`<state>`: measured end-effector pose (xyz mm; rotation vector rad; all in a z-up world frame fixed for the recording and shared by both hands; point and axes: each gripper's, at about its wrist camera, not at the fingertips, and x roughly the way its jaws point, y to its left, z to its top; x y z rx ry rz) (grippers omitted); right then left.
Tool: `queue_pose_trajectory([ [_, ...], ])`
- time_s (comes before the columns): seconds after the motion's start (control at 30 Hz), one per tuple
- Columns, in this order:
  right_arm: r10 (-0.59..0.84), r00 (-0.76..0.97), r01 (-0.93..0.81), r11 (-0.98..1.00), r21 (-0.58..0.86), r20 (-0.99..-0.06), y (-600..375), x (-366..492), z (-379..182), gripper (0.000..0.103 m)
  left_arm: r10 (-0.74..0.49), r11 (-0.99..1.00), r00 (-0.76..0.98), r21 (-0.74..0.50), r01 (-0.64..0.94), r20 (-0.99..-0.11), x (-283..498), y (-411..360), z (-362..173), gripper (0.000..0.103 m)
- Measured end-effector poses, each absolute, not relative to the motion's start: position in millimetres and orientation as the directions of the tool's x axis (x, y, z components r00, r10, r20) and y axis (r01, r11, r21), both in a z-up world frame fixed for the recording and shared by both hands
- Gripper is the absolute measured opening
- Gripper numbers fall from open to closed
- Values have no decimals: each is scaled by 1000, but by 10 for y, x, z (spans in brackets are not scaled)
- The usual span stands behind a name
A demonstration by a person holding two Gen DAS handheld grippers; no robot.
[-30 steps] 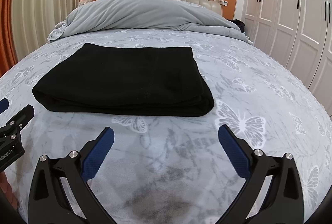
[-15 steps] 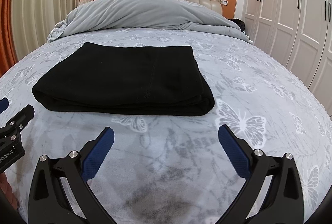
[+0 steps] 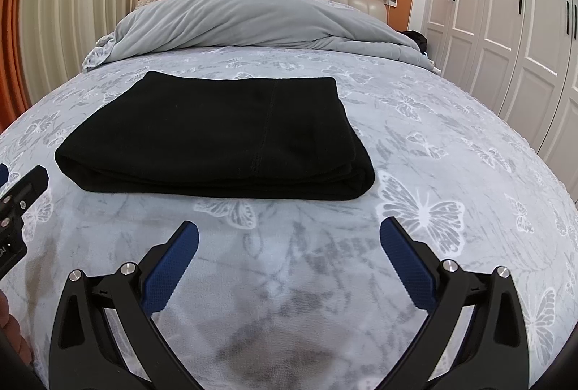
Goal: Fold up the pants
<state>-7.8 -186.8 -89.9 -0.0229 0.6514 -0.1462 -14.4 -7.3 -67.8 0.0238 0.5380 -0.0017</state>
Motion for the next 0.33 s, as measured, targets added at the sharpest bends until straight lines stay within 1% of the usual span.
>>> queue_pose_trajectory([
  [0.1,-141,786,127,990,-66,-602,-1880,-74,-896,98,6,999,865,34,13,-502,-159,-97,-661,87],
  [0.23,-138,789,132,990,-54,-598,-1903,-93,-888,98,-5,998,847,53,39,-532,-125,-149,-677,87],
  [0.33,-131,794,136,990,-37,-594,-1930,-144,-863,98,-12,997,843,55,50,-538,-129,-156,-687,87],
])
